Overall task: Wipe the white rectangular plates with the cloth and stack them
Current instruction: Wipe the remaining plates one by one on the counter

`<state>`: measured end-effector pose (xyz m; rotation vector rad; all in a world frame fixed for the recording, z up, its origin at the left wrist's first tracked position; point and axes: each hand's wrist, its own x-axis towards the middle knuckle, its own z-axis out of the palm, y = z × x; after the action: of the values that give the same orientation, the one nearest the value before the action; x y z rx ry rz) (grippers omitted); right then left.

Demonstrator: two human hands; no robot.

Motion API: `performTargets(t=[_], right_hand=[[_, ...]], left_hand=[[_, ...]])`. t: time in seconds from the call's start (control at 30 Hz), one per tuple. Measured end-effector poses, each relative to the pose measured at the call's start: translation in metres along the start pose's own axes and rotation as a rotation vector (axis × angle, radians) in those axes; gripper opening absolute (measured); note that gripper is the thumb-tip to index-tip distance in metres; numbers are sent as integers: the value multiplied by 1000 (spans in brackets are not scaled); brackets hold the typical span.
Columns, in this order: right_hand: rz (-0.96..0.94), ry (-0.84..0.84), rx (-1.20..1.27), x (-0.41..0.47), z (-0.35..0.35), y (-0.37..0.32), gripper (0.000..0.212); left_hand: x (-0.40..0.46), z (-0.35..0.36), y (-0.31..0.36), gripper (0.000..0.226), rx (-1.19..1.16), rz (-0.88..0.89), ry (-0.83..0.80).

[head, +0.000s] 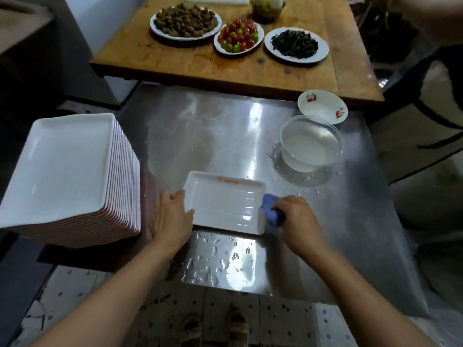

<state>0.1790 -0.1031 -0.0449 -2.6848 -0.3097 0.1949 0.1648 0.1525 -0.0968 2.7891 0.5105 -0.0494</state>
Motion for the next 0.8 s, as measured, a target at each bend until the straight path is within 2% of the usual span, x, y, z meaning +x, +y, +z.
performTargets(t=[0.07, 0.13, 0.2, 0.27, 0.4, 0.5, 0.6, 0.8], right_hand=[[42, 71, 76, 2, -5, 7, 13], [98, 119, 153, 3, -8, 11, 13], [136, 173, 273, 0, -9, 12, 17], [169, 192, 361, -5, -9, 12, 24], [218, 186, 444, -10, -8, 17, 29], [233, 167, 508, -11, -8, 16, 29], [242, 210, 632, -11, -11, 9, 35], [267, 282, 800, -4, -30, -12, 27]], left_hand=[[-8, 1, 11, 50, -89, 245, 37], [-11, 4, 22, 53, -108, 478, -80], [-12, 10, 31, 58, -18, 585, -241], [-11, 16, 37, 58, 27, 598, -320], [-12, 18, 38, 46, 69, 638, -241], [-15, 14, 36, 46, 32, 700, -196], [-13, 1, 39, 34, -65, 629, -112], [-2, -46, 47, 20, -153, 511, -24]])
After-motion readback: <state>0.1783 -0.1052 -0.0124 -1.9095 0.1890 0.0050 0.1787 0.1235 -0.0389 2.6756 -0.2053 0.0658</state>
